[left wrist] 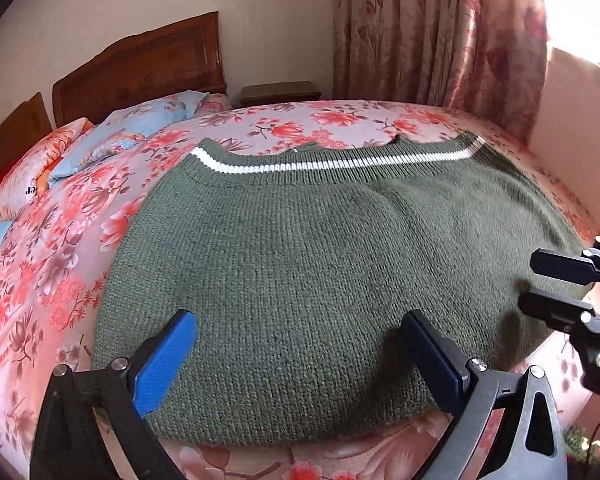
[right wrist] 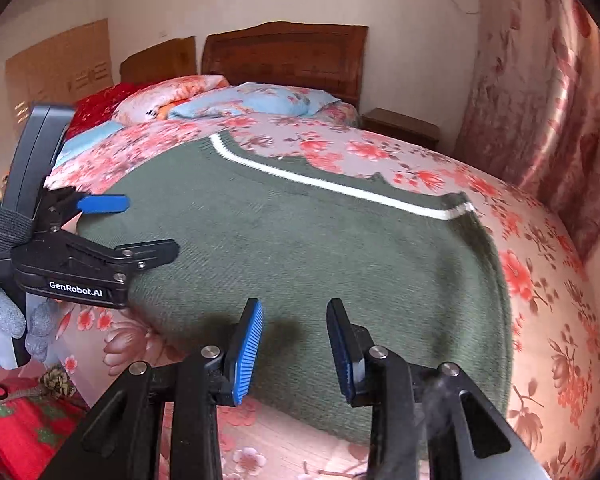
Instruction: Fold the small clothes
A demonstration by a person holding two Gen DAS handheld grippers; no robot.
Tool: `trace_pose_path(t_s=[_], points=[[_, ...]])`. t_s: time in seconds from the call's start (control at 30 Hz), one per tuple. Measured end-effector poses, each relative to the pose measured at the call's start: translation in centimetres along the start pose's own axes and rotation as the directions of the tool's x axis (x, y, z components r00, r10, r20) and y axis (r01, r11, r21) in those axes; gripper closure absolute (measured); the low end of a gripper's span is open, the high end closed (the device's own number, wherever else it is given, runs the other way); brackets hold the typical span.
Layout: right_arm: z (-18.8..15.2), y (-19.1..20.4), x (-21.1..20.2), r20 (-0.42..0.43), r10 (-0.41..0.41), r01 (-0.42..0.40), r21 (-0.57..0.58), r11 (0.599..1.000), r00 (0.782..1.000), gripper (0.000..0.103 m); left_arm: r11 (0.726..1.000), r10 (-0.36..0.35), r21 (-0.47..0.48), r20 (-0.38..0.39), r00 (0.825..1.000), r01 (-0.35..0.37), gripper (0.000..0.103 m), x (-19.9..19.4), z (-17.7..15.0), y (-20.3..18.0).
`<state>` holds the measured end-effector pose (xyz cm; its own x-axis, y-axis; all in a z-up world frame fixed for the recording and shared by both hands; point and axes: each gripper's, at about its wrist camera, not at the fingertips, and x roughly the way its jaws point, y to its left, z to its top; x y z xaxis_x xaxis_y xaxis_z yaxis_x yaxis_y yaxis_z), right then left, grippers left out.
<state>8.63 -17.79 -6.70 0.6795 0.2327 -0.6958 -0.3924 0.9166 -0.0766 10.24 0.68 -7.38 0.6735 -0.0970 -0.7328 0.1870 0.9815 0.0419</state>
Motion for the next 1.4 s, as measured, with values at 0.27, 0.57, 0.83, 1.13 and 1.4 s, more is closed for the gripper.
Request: trace_pose_path(t_s=[0.27, 0.57, 0.83, 1.13, 1.4], points=[[-2.6, -1.9, -0.5, -0.016, 0.009, -0.009, -0.014, 1.000, 1.000, 0.070, 1.000, 0.013, -0.004, -0.019, 1.000, -0.013, 0.000, -0.9, -2.8, 2.4], [-3.5, -3.7, -2.3, -0.020, 0.016, -0.014, 0.100, 0.995, 1.000, 0.070, 0.997, -0.060, -0.047, 0.018, 0.998, 0.060, 0.000, -2.9, -2.1, 2.2], [1.4, 0.7, 1.7, -0.032, 0.042, -0.042, 0.005, 0.999, 0.999, 0.070, 0.999, -0.026, 0.041, -0.022, 0.999, 0.027, 0.000, 1.0, 2.0, -0.4], [-2.0, -5.9, -0.1, -0.020, 0.040, -0.036, 0.158, 0.987, 0.999, 0.070, 0.997, -0.078, -0.031, -0.029, 0.997, 0.077, 0.000, 0.2, -0.2, 3.5], [0.2, -10.4, -0.6, 0.006, 0.001, -0.003, 0.293, 0.956, 1.000, 0.070, 0.998, -0.057, 0.010, 0.006, 0.998, 0.057, 0.000, 0.4, 4.4, 2.4]])
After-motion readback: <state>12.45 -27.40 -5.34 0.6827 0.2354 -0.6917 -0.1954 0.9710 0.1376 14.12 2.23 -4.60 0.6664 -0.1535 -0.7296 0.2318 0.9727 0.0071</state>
